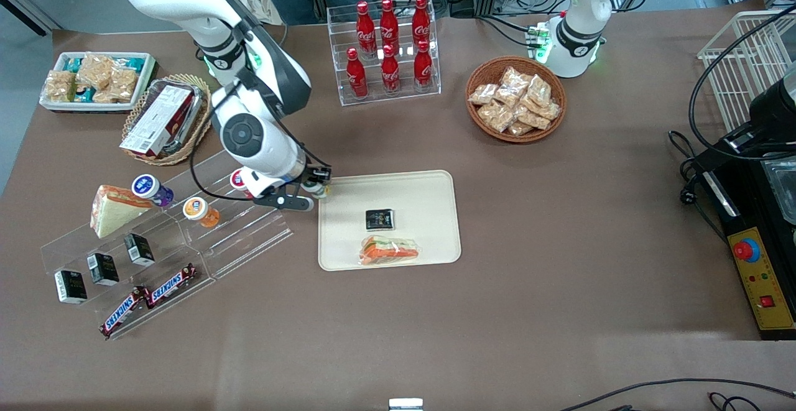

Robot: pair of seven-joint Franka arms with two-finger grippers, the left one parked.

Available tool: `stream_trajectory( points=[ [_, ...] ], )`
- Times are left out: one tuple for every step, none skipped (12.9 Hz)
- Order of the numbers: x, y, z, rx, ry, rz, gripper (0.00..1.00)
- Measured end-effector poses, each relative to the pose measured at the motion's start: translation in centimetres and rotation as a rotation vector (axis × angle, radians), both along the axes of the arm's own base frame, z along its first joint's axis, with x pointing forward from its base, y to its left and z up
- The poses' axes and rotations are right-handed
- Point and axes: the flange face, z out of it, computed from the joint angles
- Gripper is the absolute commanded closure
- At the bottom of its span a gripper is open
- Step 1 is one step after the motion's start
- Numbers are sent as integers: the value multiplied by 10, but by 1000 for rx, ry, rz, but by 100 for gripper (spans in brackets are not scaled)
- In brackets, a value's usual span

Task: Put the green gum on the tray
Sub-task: 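Lift the green-capped bottle and carry it toward the cream tray, then lower the bottle onto the tray corner and open the right gripper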

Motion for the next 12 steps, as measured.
stream_trajectory(
  points=[
    [0, 4, -8, 1, 6, -1, 64],
    [-1, 5, -15, -1, 16, -3, 64],
    [-1, 6, -22, -4, 26, -10, 64],
    [-2, 10, -29, -3, 29, -16, 64],
    [-3, 14, -37, -1, 31, -16, 64],
    [-4, 18, -44, 0, 36, -17, 64],
    [-3, 21, -49, 0, 41, -20, 64],
    [-2, 22, -53, 1, 46, -22, 64],
    [0, 22, -57, 2, 47, -24, 64],
    [2, 22, -61, 4, 44, -27, 64],
    [3, 21, -66, 6, 42, -29, 64],
    [4, 21, -69, 6, 44, -31, 64]
  ],
)
